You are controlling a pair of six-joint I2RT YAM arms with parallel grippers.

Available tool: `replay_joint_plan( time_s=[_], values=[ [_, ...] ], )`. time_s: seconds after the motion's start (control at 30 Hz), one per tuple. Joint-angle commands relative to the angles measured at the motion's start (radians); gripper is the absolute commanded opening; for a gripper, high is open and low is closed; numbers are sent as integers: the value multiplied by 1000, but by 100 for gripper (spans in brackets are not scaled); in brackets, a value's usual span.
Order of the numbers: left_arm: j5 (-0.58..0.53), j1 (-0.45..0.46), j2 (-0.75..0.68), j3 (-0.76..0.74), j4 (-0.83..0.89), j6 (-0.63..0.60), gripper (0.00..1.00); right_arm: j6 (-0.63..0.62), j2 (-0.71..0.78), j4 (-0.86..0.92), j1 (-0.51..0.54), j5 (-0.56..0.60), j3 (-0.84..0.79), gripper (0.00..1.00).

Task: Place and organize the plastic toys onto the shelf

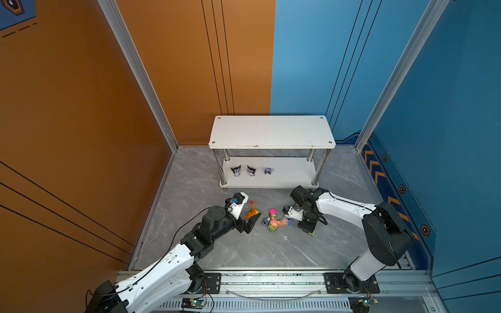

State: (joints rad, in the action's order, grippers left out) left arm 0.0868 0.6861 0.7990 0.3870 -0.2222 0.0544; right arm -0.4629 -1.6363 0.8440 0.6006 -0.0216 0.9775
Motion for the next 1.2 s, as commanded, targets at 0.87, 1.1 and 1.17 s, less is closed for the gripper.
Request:
replay_joint_plan(
  time_s=[0.87, 1.1, 1.17],
  values=[
    [49, -13, 24, 4, -49, 19, 98, 171, 190, 1, -26, -15, -60, 74],
    [50, -13, 13, 4, -42, 20, 98, 178, 151, 9, -13, 43, -73, 76],
    [47, -14, 7, 1, -39, 20, 98, 179, 135, 12, -11, 47, -78, 77]
  ],
)
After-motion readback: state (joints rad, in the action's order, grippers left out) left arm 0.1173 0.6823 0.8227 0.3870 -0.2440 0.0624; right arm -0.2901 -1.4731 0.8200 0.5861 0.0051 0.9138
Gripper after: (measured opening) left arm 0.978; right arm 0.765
